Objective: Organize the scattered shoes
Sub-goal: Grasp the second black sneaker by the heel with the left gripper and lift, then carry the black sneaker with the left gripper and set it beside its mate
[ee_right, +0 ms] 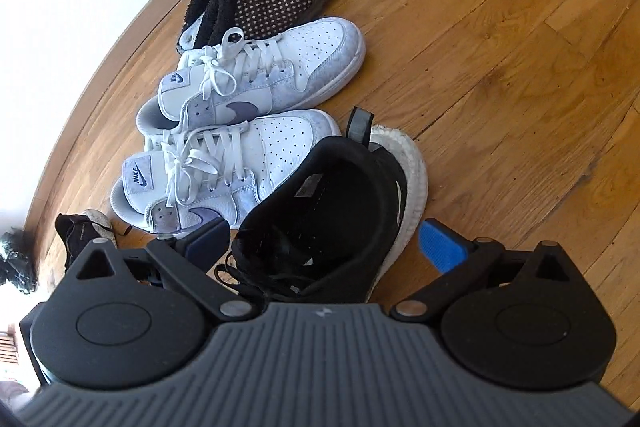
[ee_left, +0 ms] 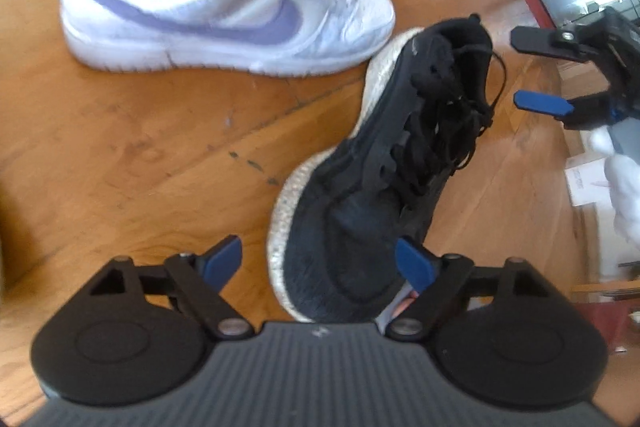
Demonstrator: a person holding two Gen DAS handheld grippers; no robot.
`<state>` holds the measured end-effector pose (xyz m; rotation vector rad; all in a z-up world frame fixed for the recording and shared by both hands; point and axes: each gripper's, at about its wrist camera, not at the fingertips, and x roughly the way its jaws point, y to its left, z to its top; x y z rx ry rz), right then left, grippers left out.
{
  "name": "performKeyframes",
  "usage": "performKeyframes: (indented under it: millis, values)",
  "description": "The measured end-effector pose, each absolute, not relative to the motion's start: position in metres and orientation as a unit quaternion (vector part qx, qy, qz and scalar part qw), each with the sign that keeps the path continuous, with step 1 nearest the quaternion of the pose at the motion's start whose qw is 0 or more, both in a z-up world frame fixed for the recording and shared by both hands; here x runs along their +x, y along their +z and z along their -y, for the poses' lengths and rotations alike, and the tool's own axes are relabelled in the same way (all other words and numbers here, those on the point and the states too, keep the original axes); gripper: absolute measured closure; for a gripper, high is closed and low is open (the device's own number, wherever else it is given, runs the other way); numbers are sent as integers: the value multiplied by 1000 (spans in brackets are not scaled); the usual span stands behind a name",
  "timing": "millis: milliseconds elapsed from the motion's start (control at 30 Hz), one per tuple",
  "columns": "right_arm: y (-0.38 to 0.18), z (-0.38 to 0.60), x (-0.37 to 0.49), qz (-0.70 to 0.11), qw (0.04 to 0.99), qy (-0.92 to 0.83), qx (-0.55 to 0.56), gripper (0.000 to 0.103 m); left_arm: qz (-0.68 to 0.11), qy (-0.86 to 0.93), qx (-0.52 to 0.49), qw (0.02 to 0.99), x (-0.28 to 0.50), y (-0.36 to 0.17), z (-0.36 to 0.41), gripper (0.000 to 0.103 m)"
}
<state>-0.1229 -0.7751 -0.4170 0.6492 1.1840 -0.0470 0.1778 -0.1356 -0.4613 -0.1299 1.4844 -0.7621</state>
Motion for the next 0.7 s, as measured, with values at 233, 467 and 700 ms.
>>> performKeyframes:
  millis: [233, 467, 700]
  values:
    - [-418, 761, -119, -560, 774, -13, 297, 1, -659, -320, -76, 676, 172, -479, 130, 71]
    - [-413, 788, -122, -534, 778, -44, 330, 1, -614, -345, -113, 701, 160, -437, 94, 77]
    - [-403, 810, -122, -499, 786, -73, 357, 1, -585, -321, -175, 724, 171, -376, 37, 77]
